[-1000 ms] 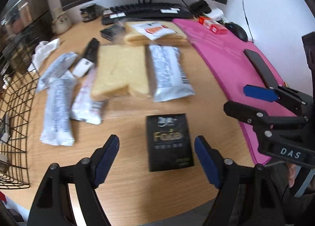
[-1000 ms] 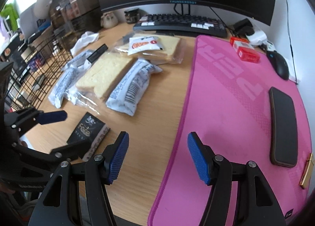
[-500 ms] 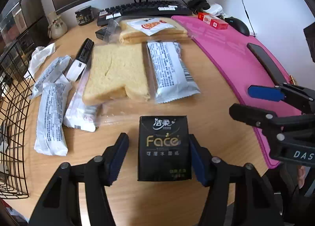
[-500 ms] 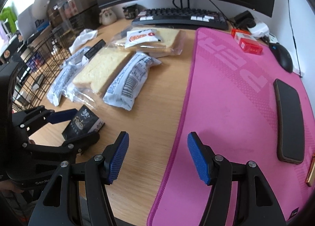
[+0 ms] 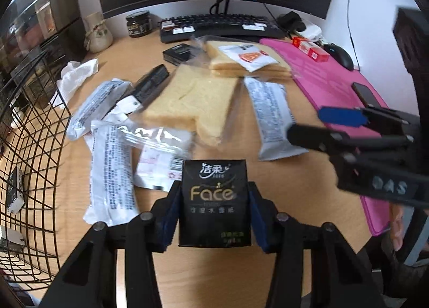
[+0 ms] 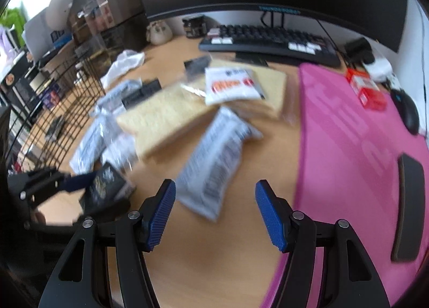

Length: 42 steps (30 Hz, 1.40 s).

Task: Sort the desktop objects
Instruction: 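Grasp a Face tissue pack with the left tool while the right tool grasps a white snack bar, then carry both items over the wire basket and open both tools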

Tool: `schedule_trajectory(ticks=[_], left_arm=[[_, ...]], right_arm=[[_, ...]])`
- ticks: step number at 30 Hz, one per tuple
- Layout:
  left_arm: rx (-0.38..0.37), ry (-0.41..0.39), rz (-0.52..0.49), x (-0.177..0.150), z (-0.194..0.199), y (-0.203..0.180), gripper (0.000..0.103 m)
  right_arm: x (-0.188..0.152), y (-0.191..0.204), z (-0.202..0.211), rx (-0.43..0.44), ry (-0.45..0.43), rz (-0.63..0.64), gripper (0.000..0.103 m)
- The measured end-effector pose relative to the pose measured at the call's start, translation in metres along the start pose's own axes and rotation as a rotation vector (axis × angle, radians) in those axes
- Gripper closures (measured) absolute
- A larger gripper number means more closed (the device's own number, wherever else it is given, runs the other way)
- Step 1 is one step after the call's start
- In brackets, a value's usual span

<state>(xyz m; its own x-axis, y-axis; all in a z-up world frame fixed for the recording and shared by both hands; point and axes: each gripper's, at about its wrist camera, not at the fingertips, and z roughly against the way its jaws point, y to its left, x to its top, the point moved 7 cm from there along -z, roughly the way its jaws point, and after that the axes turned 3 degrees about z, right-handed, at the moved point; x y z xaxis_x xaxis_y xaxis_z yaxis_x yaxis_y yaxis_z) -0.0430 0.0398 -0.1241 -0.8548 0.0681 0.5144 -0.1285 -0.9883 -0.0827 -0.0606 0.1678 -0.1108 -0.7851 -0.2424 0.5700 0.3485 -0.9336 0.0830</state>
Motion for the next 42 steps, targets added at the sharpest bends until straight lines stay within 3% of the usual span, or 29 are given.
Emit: schedule_trajectory(ticks=[6,9,10,12,29,35,42], left_arm=[[-0.017,0.014,0.017,-0.001,-0.004,0.009,0.051],[-0.019,0.016,0.026,-0.001,-0.006,0.012,0.051],[-0.019,0.016,0.027,-0.001,-0.007,0.012,0.051],[-0.020,0.019,0.025,-0.002,-0.008,0.011,0.051],[-0.009,-0.071,-0.017,0.004,0.039,-0.011,0.051],[0.002,-0.176,0.007,0.023,0.086,0.002,0.051],[0.095,-0.301,0.136,0.042,0.142,0.087,0.051]], right_arm=[[0.011,0.004,-0.041,-0.028,0.055,0.001,0.040],[0.011,0.001,-0.042,-0.040,0.032,0.008,0.047],[0.011,-0.001,-0.041,-0.044,0.029,0.003,0.057],[0.007,-0.006,-0.036,-0.058,0.024,0.006,0.062],[-0.023,-0.025,0.037,-0.059,-0.040,-0.016,0.063],[-0.005,0.003,0.060,-0.007,-0.100,0.018,0.062],[0.052,0.095,0.082,0.141,-0.175,0.160,0.062]])
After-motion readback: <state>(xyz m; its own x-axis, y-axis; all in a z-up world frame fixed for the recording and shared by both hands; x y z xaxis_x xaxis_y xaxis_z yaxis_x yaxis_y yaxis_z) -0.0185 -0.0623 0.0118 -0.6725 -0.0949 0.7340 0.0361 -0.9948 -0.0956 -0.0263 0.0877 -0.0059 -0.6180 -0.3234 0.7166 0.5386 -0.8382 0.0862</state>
